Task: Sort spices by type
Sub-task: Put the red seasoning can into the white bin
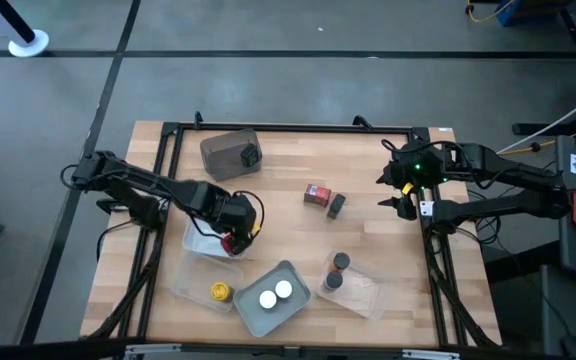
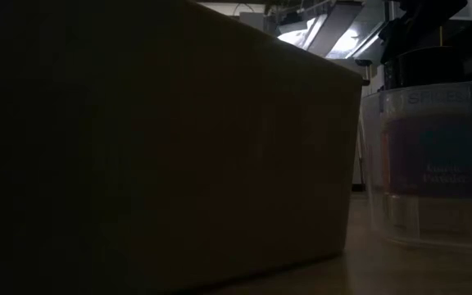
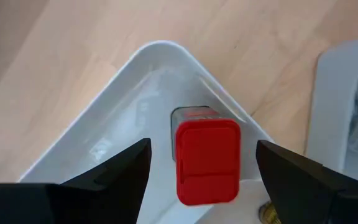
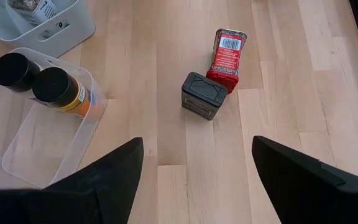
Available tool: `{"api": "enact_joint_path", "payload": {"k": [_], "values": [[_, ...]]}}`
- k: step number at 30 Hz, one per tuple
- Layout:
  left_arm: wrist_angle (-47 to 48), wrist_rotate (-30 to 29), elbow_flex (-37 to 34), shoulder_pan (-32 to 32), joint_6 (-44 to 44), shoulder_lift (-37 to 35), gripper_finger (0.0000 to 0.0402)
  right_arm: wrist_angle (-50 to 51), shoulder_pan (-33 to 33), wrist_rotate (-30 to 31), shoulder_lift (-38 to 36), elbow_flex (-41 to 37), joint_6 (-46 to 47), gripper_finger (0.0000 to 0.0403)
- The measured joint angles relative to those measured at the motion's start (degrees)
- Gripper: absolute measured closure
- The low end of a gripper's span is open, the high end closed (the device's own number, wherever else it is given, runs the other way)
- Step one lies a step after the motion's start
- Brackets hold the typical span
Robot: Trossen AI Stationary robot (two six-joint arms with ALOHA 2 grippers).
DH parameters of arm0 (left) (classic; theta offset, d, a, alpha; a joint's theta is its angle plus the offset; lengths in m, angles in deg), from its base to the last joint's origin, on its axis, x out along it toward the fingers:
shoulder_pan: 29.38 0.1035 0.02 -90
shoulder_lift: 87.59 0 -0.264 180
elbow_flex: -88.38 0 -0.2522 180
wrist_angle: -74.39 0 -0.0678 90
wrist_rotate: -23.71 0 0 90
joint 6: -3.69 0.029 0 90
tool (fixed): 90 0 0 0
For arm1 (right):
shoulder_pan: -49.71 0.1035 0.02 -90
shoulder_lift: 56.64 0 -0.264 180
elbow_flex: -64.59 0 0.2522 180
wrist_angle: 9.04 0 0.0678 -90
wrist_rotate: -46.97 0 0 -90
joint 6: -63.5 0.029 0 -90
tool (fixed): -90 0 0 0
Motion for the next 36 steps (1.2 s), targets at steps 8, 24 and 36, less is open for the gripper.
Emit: {"api": "enact_joint_path", "payload": {"k": [8,24,36], "values": [[-7.55,-0.40,5.45,3.74,9.34,-0.02,0.0128,0.00,0.02,0.00,0.00,0.00,0.00,0.0102],[-45.99,-5.05,5.18,8.77,29.66,2.97,0.0128,-0.47,0.02,0.00,0.00,0.00,0.00,0.0102],[-63.36,-2.03,5.12,17.61,47.82,16.68,0.0128,-1.99,0.02,-0.02,0.00,0.00,0.00,0.0102]]}}
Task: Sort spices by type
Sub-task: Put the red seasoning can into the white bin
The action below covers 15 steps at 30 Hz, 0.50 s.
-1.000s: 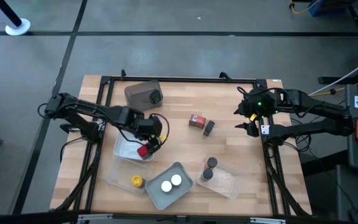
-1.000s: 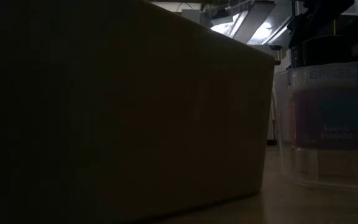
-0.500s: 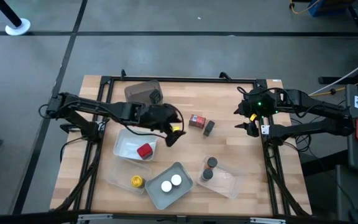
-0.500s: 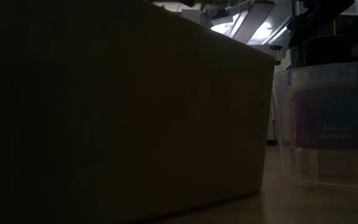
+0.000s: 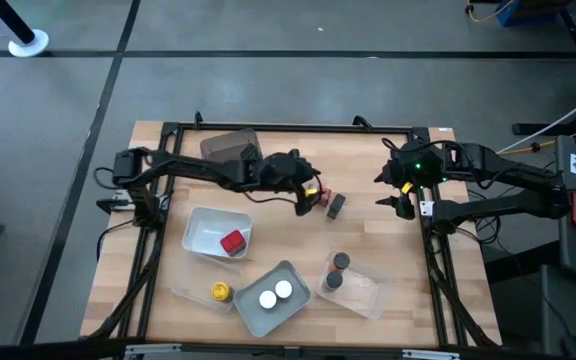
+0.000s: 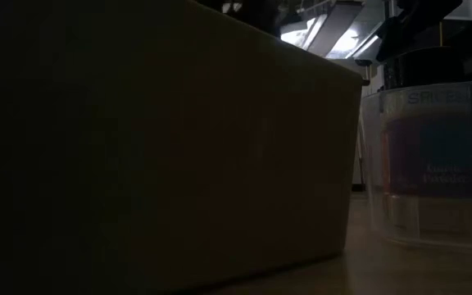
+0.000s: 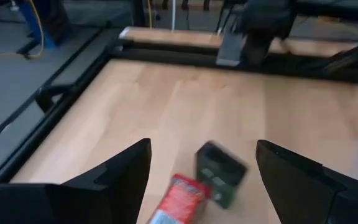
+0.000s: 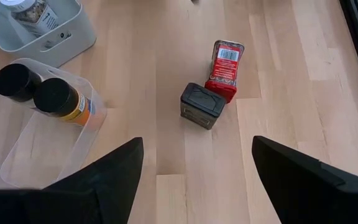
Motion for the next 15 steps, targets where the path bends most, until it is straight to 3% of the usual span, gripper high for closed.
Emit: {"api": "enact_joint_path", "payload": {"k": [9,15], "values": [[-4.25,8.15,-0.05,5.50,3.93,8.43,0.0128,0.02,0.00,0.02,0.00,0.00,-0.01,0.0102],[-5.38,9.46,-0.05,6.30,7.87,12.22,0.0128,-0.02,0.00,0.02,0.02,0.00,-0.01,0.0102]]}}
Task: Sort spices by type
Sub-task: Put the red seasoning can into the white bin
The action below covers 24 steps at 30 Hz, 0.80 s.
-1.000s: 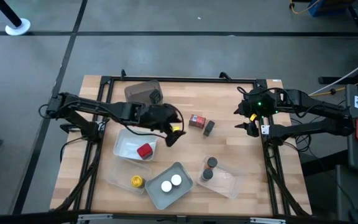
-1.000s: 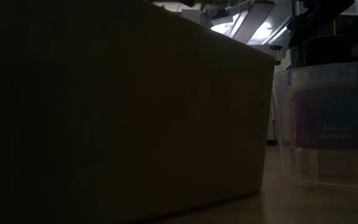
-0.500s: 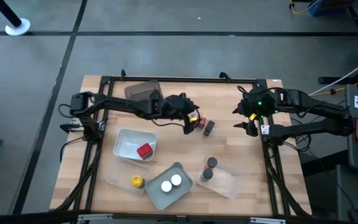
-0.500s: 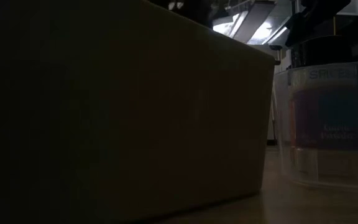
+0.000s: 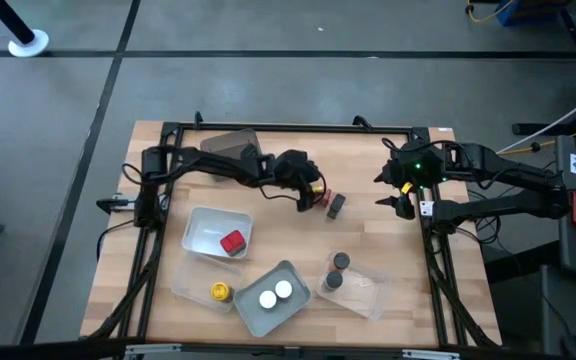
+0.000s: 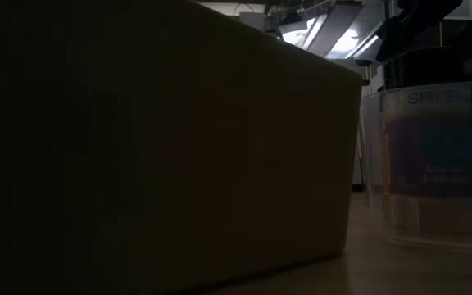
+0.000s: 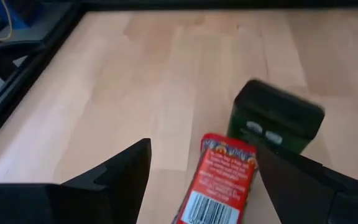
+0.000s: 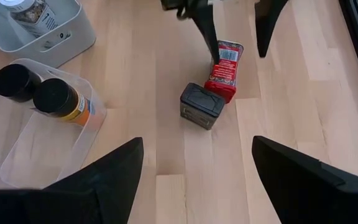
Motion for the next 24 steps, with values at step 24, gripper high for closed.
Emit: {"api": "enact_joint_path", "payload": {"k": [24], "values": [[8.24,2.95,0.07,0.59,1.35,3.09,0.0128,-15.46,0.00,-0.02,0.00,-18.12,0.17,0.0102]]}}
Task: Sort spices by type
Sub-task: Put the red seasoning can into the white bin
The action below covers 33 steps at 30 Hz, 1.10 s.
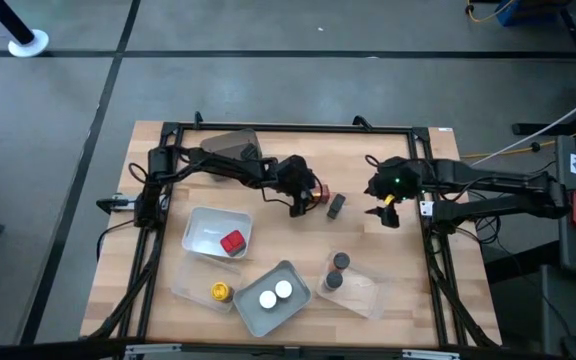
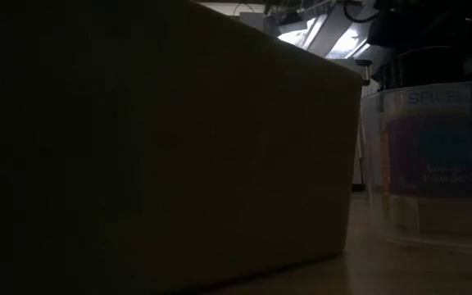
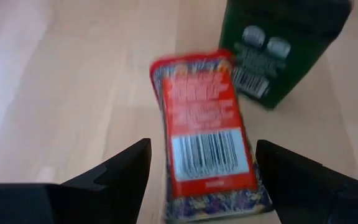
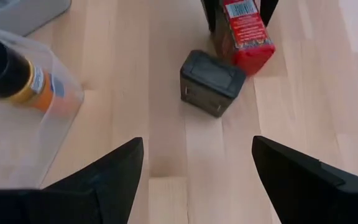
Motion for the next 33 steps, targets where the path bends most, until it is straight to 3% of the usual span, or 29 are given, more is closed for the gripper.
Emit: {"api": "enact_joint_path", "payload": {"k": [3,10,17,33], "values": [[1.08,0.00,0.00,-0.02,-0.34,0.02,0.0136,-3.76,-0.01,-0.57,0.00,-0.56,0.34,0.0102],[1.33,0.00,0.00,-0.08,-0.92,0.00,0.0205,-11.76,-0.02,-1.49,0.00,-0.85,0.43,0.0102],[3.55,-0.13,0.06,-0.08,-7.73,-2.29,0.0205,-16.46,0.00,-1.49,0.00,-0.85,0.53,0.0102],[3.87,-0.21,1.29,-4.60,-10.00,-15.94,0.0205,-26.66,0.00,0.06,3.46,-0.83,5.03,0.0102]]}}
